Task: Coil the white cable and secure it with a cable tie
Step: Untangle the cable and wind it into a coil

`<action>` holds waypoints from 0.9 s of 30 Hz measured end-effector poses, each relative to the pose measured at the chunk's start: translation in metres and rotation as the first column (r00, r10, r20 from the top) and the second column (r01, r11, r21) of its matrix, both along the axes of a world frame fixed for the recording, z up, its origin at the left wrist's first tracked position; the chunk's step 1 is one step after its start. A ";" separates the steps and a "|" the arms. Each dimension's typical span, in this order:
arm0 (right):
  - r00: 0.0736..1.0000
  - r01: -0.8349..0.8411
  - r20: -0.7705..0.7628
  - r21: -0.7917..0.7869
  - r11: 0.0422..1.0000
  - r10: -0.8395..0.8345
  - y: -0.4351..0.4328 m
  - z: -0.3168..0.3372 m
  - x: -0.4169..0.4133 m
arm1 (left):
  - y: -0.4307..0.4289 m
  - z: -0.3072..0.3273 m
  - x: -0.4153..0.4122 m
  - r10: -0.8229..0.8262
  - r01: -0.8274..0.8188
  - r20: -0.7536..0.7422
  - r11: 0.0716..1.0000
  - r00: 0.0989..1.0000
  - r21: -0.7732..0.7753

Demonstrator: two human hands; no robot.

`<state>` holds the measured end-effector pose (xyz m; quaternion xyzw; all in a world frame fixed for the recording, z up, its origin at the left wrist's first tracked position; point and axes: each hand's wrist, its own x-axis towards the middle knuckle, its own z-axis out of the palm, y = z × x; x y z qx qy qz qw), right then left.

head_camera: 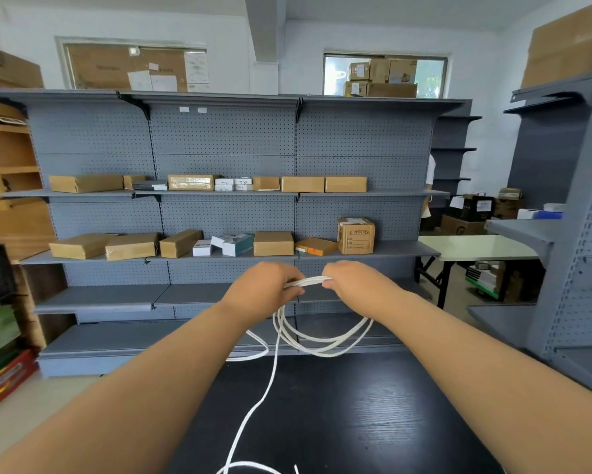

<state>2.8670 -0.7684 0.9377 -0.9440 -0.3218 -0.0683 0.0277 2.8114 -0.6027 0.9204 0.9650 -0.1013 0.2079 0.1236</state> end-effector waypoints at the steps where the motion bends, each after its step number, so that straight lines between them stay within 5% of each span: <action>1: 1.000 0.014 -0.020 -0.007 1.000 -0.014 0.002 0.003 0.001 | 0.001 0.000 -0.002 -0.008 0.007 -0.017 0.999 1.000 -0.053; 4: 0.995 0.050 -0.081 -0.010 0.999 -0.051 -0.002 0.013 0.002 | 0.008 -0.003 -0.010 -0.038 0.020 -0.080 0.977 0.996 -0.214; 13: 0.994 0.082 -0.074 -0.037 0.996 -0.085 -0.018 0.034 -0.006 | 0.028 -0.008 -0.012 -0.011 -0.024 -0.090 0.924 0.996 -0.381; 21: 0.974 0.164 -0.138 -0.106 0.981 -0.178 -0.015 0.041 -0.016 | 0.023 -0.006 -0.018 0.028 0.026 0.271 0.981 0.962 -0.195; 27: 0.997 0.064 -0.053 0.036 0.997 -0.062 -0.027 0.032 -0.023 | 0.021 -0.011 -0.021 -0.120 0.097 0.252 0.990 0.960 0.105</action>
